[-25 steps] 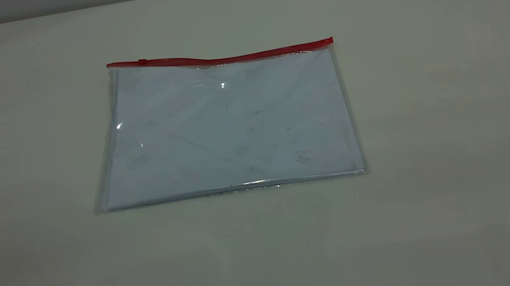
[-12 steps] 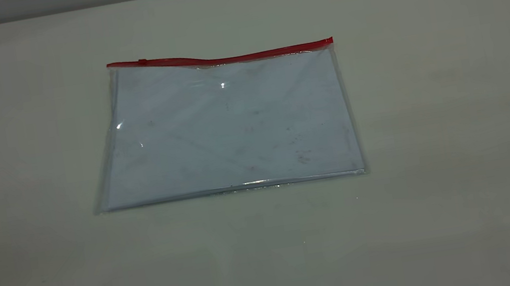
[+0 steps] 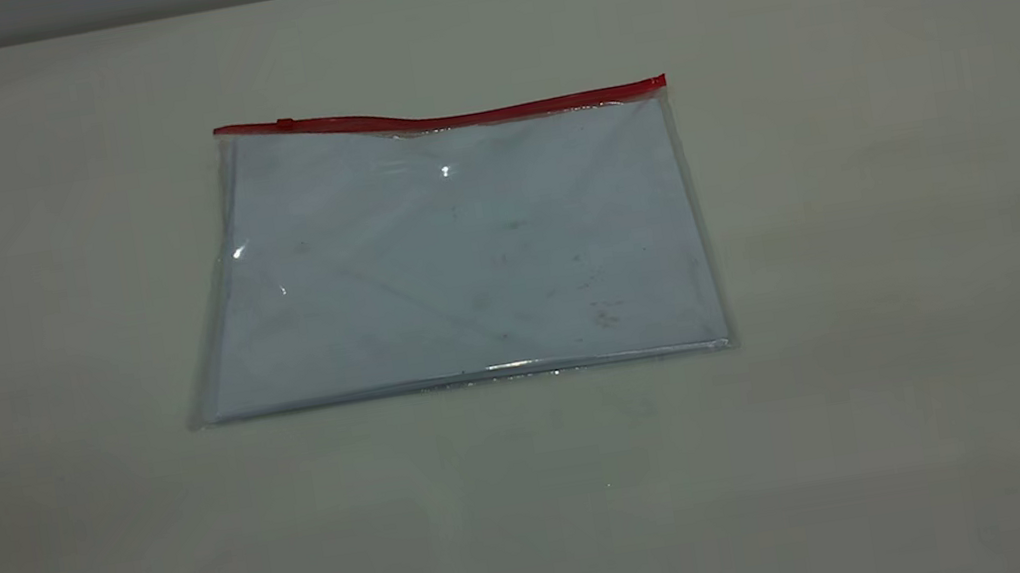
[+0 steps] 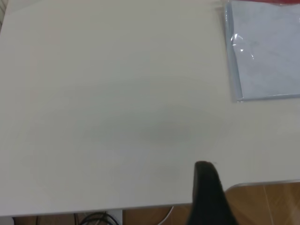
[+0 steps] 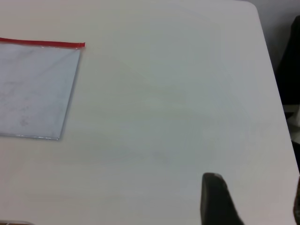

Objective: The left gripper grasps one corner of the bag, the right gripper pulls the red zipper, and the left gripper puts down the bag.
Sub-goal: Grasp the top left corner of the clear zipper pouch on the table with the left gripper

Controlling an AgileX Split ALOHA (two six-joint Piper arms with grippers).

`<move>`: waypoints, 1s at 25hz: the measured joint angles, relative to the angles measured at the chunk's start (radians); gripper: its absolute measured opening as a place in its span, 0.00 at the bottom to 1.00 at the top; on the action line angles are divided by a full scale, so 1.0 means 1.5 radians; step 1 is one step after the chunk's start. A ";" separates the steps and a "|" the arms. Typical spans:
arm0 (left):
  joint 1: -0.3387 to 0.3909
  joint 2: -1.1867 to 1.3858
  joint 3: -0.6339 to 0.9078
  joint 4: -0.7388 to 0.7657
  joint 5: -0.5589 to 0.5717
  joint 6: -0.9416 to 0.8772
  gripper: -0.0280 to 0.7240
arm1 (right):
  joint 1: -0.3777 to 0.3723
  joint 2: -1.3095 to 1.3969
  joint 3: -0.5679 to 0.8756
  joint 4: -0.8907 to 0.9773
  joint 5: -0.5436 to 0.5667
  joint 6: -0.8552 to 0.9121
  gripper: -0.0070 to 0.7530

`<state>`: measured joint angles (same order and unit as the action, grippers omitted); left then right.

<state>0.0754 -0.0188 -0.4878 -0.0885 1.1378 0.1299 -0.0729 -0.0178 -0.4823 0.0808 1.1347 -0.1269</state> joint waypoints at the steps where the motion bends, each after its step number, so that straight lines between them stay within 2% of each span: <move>1: 0.000 0.001 0.000 0.001 0.000 -0.006 0.76 | 0.000 0.000 0.000 0.000 0.000 0.000 0.55; 3: 0.000 0.015 -0.006 0.002 -0.008 -0.023 0.76 | 0.000 0.000 0.000 0.000 0.000 0.000 0.53; 6: 0.000 0.086 -0.041 -0.006 -0.060 -0.066 0.76 | 0.000 0.000 0.000 0.000 0.000 0.000 0.50; 15: 0.000 0.474 -0.151 -0.108 -0.247 -0.072 0.76 | 0.000 0.000 0.000 0.000 0.000 0.002 0.50; 19: 0.000 0.649 -0.187 -0.190 -0.303 0.021 0.76 | 0.000 0.007 0.000 0.002 -0.001 0.002 0.52; 25: 0.000 0.857 -0.214 -0.363 -0.403 0.210 0.76 | 0.000 0.111 -0.012 0.027 -0.039 0.002 0.64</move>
<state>0.0754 1.2668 -0.8089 -0.6330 0.5335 0.4445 -0.0729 0.1482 -0.5002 0.1207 1.0769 -0.1245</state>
